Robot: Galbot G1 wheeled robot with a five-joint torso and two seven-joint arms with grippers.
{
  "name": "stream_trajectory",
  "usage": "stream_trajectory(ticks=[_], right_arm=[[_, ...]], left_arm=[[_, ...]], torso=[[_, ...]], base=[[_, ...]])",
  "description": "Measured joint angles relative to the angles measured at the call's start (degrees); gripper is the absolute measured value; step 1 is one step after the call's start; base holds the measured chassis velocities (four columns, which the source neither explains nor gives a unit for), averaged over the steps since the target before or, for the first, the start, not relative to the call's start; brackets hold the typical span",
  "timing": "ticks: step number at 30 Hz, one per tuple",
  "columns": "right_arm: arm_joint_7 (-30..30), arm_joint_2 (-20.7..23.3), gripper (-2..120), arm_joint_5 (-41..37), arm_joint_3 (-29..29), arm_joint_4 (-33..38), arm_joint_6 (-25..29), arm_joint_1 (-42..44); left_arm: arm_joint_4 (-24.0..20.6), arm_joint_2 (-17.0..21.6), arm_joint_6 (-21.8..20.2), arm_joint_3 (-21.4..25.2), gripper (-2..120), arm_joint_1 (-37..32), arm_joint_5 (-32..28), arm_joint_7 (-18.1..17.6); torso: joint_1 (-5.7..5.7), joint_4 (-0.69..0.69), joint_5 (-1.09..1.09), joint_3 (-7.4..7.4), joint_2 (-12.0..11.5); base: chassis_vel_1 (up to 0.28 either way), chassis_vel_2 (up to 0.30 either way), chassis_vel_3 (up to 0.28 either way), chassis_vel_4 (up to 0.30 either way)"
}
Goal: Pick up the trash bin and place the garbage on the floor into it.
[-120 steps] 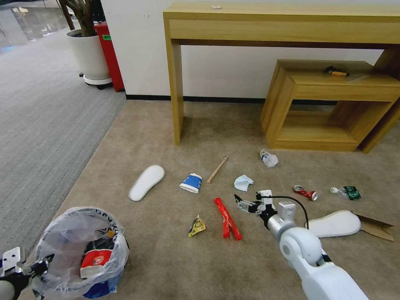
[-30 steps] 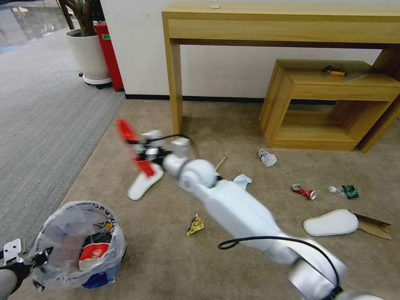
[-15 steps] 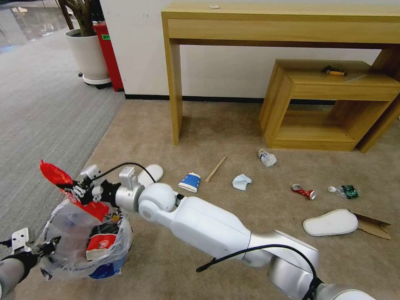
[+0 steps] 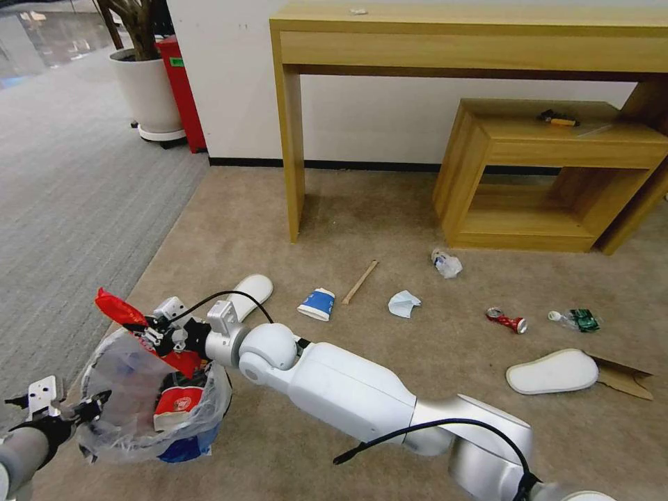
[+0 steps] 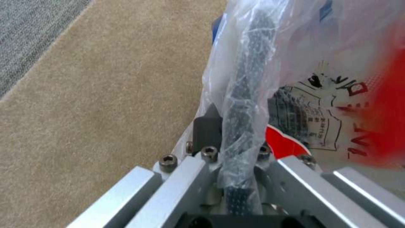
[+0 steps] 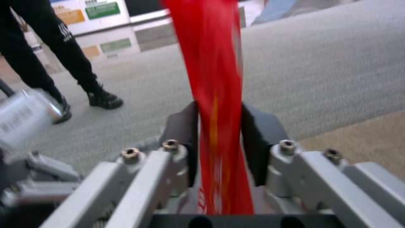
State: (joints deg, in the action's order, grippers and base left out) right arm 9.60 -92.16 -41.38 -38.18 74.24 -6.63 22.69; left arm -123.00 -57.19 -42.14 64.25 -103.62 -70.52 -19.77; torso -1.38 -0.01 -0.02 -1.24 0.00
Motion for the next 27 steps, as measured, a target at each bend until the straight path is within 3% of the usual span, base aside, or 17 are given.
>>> stream_trajectory(ticks=[2, 5, 7, 9, 12, 18, 27], right_arm=[[-0.96, 0.01, 40, -0.92, 0.35, 1.41, -0.34, -0.16], [-1.36, 0.01, 45, -1.48, 0.52, 2.2, -0.71, -0.35], [-2.72, 0.02, 57, -2.16, 1.17, 3.85, -1.46, -0.68], [-3.24, 0.01, 61, -2.25, 1.49, 4.17, -1.71, -0.78], [-5.82, 0.02, 77, -2.08, 4.49, 5.43, -4.13, -1.34], [-8.0, 0.24, 96, -2.15, 9.96, 6.28, -6.97, -1.21], [-10.17, 10.61, 100, -1.77, 16.57, 3.59, -11.84, 6.24]], left_arm=[[0.46, -0.07, 0.0, -0.01, 0, 0.17, 0.12, 0.0], [0.62, -0.14, 0.0, -0.08, 0, 0.27, 0.18, -0.01], [1.22, -0.32, 0.0, -0.14, 0, 0.39, 0.62, 0.07], [1.43, -0.39, 0.0, -0.08, 0, 0.38, 0.87, 0.21], [2.75, -0.86, 0.0, 0.86, 0, -0.37, 2.14, 1.47], [3.79, -1.53, 0.0, 1.94, 0, -1.64, 3.35, 3.37], [5.31, -2.12, 0.0, 3.79, 0, -2.49, 4.04, 5.5]], torso=[[0.0, 0.0, 0.0, 0.0, 0.0], [0.0, 0.0, 0.0, 0.0, 0.0], [0.0, 0.0, 0.0, 0.0, 0.0], [0.0, 0.0, 0.0, 0.0, 0.0], [0.0, 0.0, 0.0, 0.0, 0.0], [0.0, 0.02, 0.01, 0.01, 0.0], [0.0, -0.02, 0.02, 0.0, 0.0]], base=[[0.0, 0.0, 0.0, 0.0], [0.0, 0.0, 0.0, 0.0], [0.0, 0.0, 0.0, 0.0], [0.0, 0.0, 0.0, 0.0], [0.0, 0.0, 0.0, 0.0], [0.0, 0.0, 0.0, 0.0], [0.0, 0.0, 0.0, 0.0]])
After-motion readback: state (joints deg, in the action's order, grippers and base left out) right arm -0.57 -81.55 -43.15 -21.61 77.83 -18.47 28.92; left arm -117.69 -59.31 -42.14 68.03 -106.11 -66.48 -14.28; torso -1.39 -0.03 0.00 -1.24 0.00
